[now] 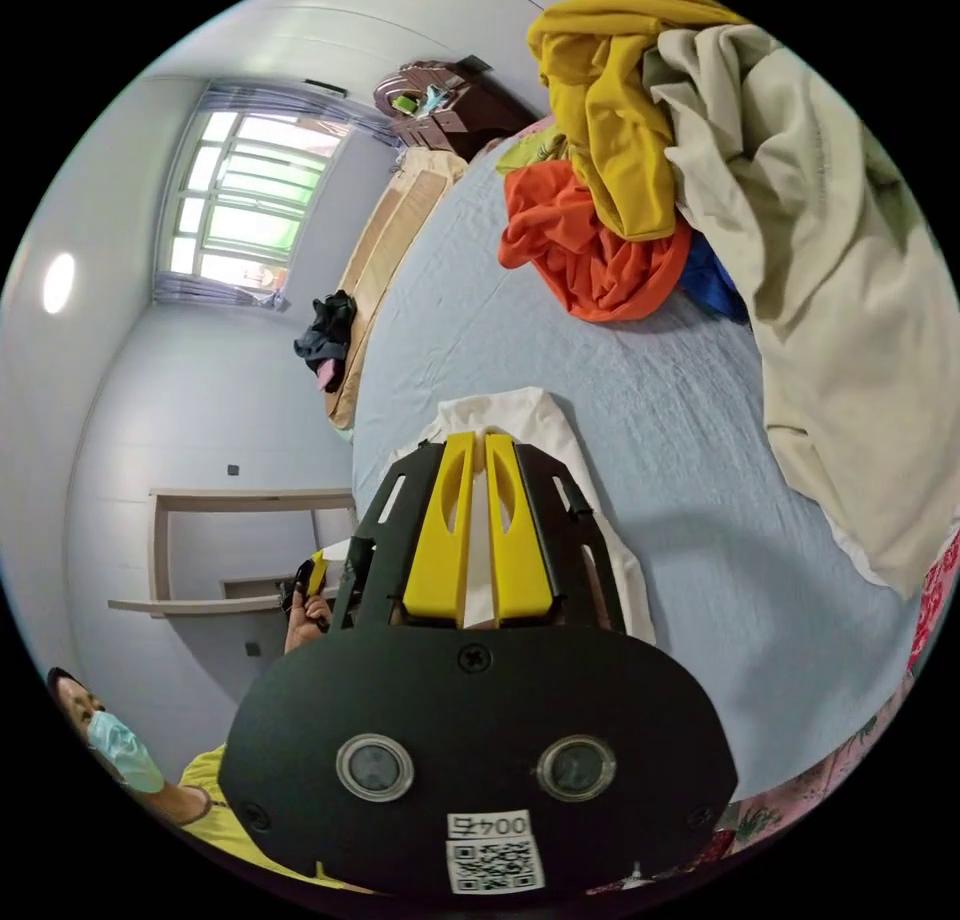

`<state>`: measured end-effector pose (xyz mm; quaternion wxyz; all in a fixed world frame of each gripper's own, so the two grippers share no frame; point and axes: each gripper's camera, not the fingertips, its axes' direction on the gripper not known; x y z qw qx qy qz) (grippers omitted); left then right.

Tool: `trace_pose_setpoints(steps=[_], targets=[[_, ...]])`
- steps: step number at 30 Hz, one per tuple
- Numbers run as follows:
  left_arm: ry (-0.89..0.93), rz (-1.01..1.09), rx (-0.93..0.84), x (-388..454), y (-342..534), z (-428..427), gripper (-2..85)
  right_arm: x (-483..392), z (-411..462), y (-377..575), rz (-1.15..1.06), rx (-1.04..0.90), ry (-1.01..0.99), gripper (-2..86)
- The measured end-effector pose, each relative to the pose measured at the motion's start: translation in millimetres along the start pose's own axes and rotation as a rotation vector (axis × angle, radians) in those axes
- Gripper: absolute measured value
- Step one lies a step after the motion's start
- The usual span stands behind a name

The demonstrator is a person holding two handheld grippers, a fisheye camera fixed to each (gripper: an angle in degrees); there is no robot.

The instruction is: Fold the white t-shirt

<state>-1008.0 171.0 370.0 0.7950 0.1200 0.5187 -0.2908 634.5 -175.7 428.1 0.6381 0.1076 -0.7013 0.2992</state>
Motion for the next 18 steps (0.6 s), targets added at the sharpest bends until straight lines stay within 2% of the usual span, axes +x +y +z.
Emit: trace_pose_setpoints(steps=[4, 18], targets=[[-0.050, -0.012, -0.039, -19, -49, 31, 2.1, 12, 46, -41, 0.027, -0.017, 0.051, 2.5], [0.021, -0.078, -0.079, -88, -142, 85, 2.3, 44, 145, -138, 0.030, -0.100, 0.175, 2.8]])
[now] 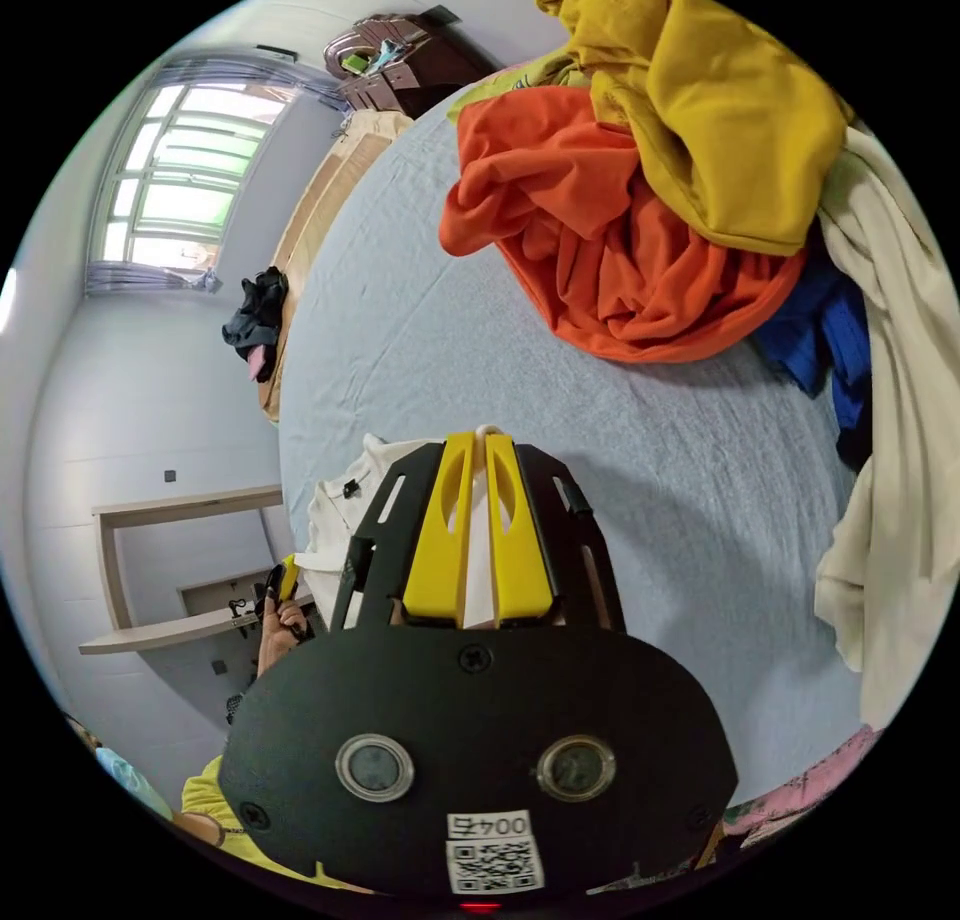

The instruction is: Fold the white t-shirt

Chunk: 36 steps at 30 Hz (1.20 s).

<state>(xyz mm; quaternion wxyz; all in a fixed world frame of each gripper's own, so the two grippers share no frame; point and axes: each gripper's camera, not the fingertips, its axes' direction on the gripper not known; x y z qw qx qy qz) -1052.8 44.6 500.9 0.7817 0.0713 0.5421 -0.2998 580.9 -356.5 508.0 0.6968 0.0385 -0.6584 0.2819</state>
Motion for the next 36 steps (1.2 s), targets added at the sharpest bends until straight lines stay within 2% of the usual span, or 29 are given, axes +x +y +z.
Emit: trace_pose_setpoints(steps=[4, 8, 13, 21, 23, 28, 30, 34, 36], targets=[[0.045, 0.002, 0.003, -12, -12, 2, 2.3, 12, 13, -13, 0.018, 0.002, -0.002, 2.7], [-0.001, 0.125, 0.015, 13, -16, 0, 2.2, 16, 13, -14, 0.025, 0.029, -0.036, 2.6], [0.015, 0.165, -0.009, 29, -19, 0, 2.1, 29, 8, -14, 0.032, 0.028, -0.051, 2.7], [0.118, 0.015, 0.007, -17, -32, 24, 2.3, 69, 39, -29, 0.094, -0.028, -0.123, 3.5], [0.198, -0.019, 0.018, -30, -29, 31, 2.3, 65, 41, -30, 0.067, -0.043, -0.069, 3.9], [0.260, -0.018, 0.118, -33, -17, 23, 2.3, 29, 43, -26, -0.090, -0.083, 0.176, 5.7], [0.229, 0.001, 0.165, -29, -11, 16, 2.4, 16, 39, -19, -0.142, -0.072, 0.260, 6.1], [0.105, 0.139, 0.221, -2, 16, 4, 2.7, -14, 18, 16, -0.247, 0.071, 0.572, 9.6], [0.057, 0.225, 0.196, 15, 36, 6, 2.9, -15, 10, 36, -0.286, 0.050, 0.553, 9.6]])
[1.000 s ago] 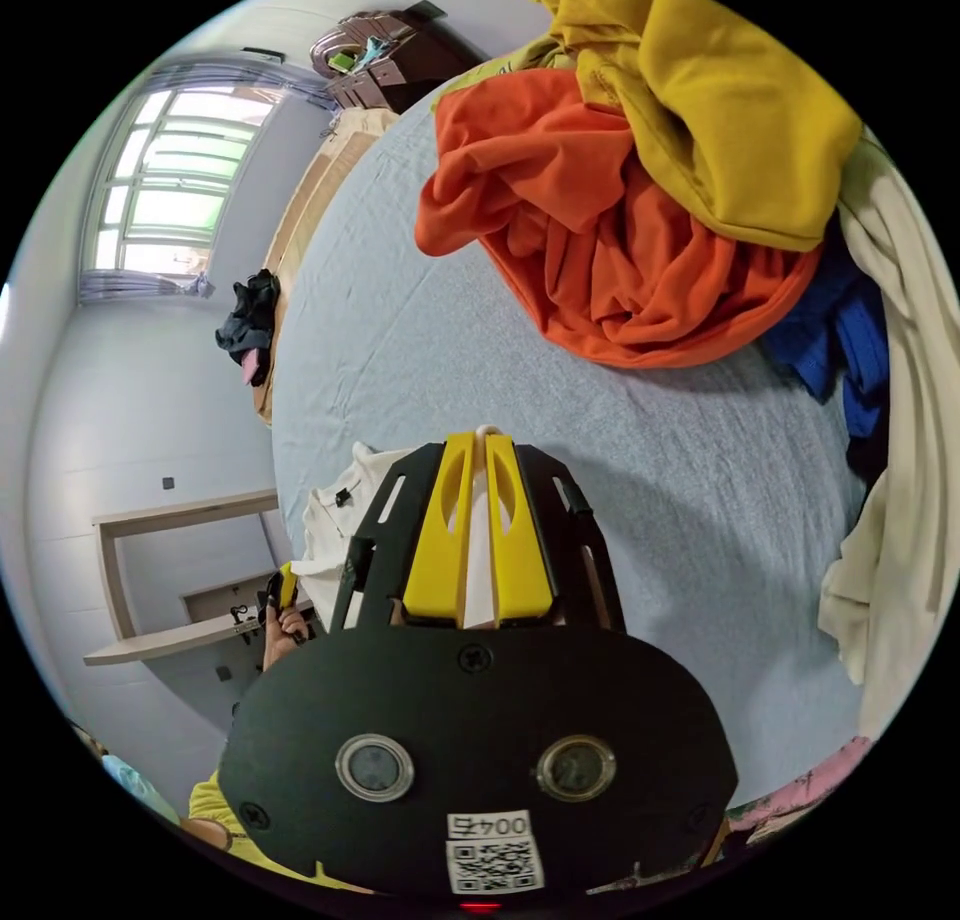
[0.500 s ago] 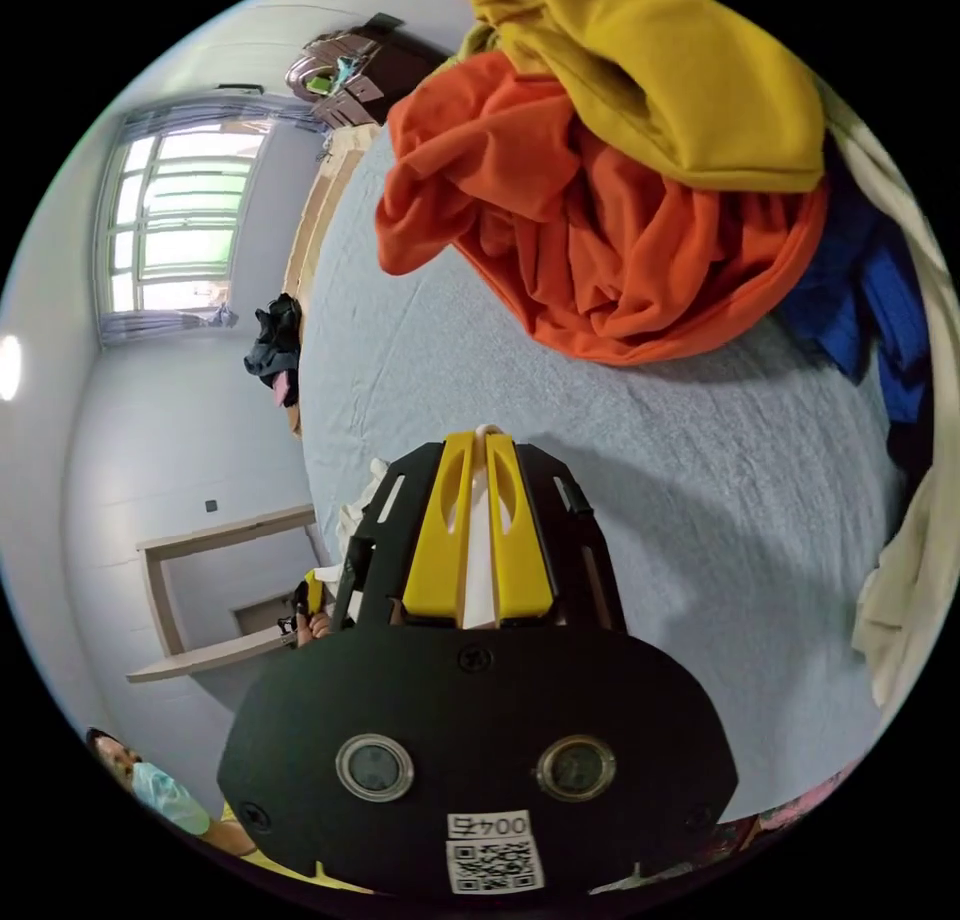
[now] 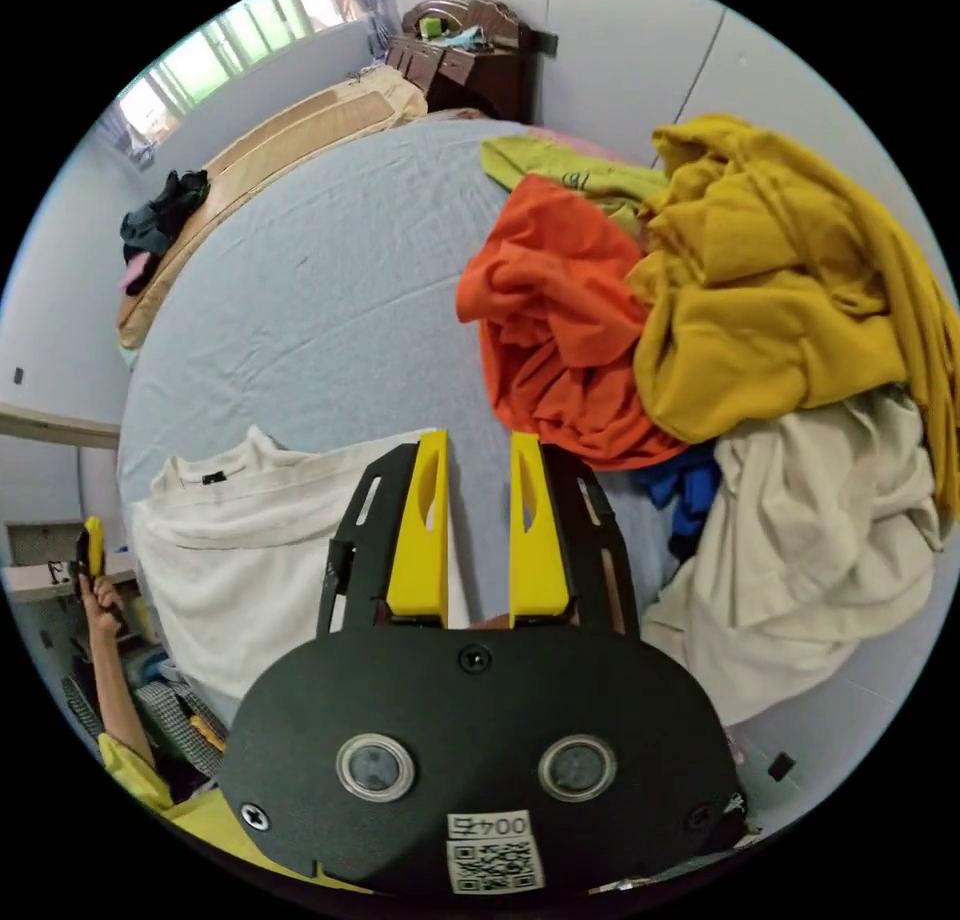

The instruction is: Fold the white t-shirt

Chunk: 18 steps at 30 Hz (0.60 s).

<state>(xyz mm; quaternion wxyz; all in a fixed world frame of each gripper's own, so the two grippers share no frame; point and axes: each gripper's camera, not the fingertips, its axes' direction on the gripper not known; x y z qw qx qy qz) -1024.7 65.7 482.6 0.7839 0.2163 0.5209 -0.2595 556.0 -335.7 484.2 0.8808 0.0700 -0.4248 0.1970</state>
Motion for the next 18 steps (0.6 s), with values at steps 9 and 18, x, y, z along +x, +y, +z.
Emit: trace_pose_setpoints(steps=[9, 18], targets=[[-0.337, 0.442, -0.306, 78, 176, -11, 6.4, 25, -11, 219, -0.287, -0.092, -0.182, 7.5], [-0.514, 0.513, -0.419, 93, 303, 0, 10.9, 113, 0, 352, -0.191, -0.017, -0.377, 7.7]])
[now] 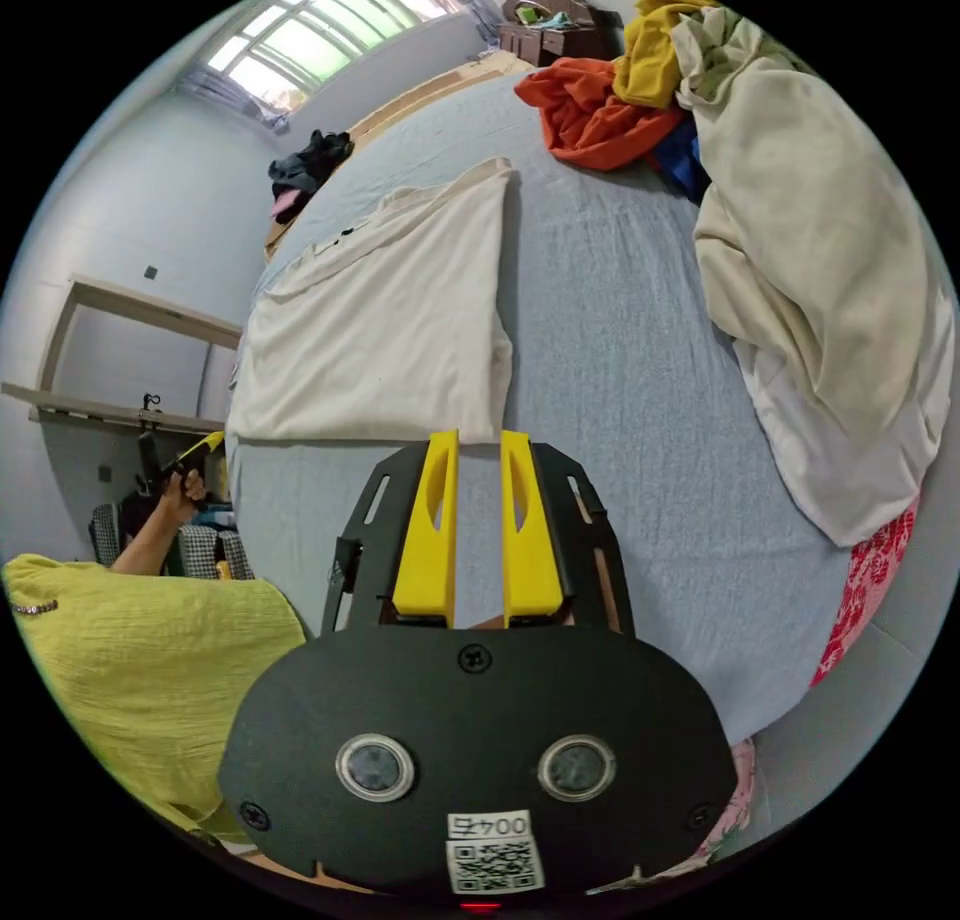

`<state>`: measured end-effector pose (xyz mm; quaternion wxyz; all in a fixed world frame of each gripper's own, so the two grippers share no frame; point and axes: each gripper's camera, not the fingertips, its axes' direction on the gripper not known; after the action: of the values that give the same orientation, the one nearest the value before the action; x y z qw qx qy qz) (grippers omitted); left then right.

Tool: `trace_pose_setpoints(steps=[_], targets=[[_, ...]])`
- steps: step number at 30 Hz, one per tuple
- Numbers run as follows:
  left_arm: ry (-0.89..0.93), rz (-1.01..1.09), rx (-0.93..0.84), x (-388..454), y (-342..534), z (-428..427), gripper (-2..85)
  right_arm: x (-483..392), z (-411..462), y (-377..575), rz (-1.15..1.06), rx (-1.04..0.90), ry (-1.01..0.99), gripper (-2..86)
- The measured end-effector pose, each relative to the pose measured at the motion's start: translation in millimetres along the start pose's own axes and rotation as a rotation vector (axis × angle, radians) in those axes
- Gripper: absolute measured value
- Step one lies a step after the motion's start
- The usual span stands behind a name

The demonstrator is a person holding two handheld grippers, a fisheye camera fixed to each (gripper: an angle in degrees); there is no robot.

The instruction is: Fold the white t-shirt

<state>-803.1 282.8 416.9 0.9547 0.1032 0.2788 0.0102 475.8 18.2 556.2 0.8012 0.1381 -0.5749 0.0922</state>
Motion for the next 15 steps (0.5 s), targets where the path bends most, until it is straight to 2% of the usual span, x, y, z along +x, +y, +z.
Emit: trace_pose_setpoints(steps=[8, 15], targets=[[-0.039, 0.033, -0.070, 45, 14, 25, 13.0, 15, 2, 18, -0.018, -0.045, -0.015, 10.0], [-0.033, 0.009, -0.045, 61, 24, 24, 12.6, 26, 2, 47, 0.000, -0.088, -0.055, 8.4]])
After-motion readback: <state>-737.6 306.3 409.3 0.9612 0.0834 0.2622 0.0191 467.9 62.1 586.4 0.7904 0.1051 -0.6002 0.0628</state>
